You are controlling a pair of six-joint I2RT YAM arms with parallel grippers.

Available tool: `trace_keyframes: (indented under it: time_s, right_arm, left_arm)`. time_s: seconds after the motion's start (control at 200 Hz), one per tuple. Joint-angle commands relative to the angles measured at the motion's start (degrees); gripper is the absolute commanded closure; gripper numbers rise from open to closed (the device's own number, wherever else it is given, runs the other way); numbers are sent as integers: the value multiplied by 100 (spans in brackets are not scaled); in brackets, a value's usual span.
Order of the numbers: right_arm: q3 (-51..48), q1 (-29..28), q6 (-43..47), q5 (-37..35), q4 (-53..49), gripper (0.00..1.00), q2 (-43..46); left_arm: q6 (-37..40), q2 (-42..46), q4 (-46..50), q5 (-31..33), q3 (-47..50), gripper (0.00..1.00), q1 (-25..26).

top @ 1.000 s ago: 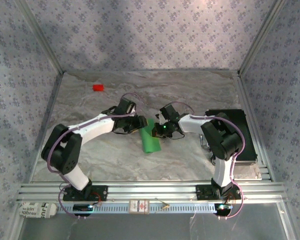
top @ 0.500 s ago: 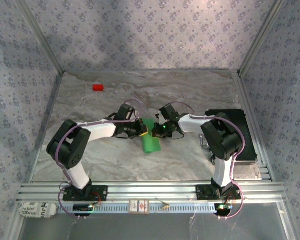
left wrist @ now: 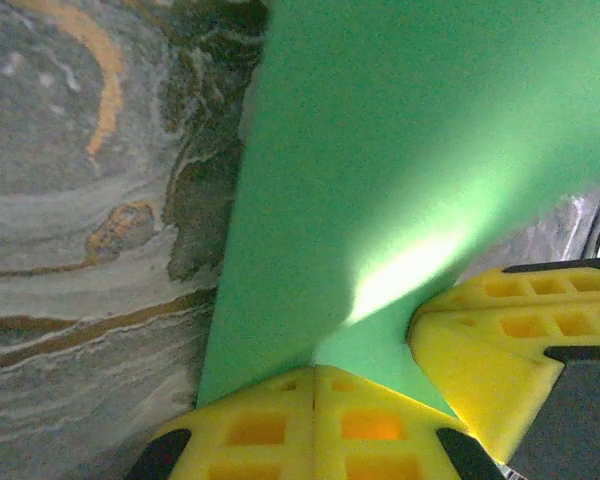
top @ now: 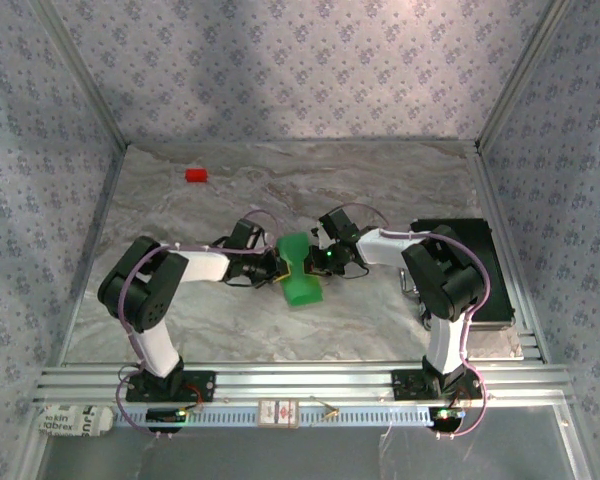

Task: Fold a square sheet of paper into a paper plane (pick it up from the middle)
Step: First fold the square sheet of paper in half at the center of the table.

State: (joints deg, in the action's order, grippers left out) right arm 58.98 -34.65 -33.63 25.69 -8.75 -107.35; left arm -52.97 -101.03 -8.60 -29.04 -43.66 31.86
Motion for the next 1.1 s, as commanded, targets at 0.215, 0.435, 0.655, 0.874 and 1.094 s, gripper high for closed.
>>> trace_keyframes:
  time_s: [0.215,0.435,0.655,0.874,1.094]
  right_arm:
    - [-131,-15,-61,-548,-618,100,-208]
    - [-89,-4,-8,-539,-676,100,-240]
    - [-106,-23,-46,-539,-631,100,-278]
    - [-97,-41,-47,-541,-650,100,-278]
    - [-98,-43,-35,-555,-664,100,-243]
  left_arm:
    - [212,236,555,267,-148,100,-56]
    - [336,102,511,52,-519,100,-247]
    - [467,-273,580,25,-588,100,-339]
    - [641,-462,998,392,-578,100,-343]
    - [791,-286,1269,392,-955,100,-361]
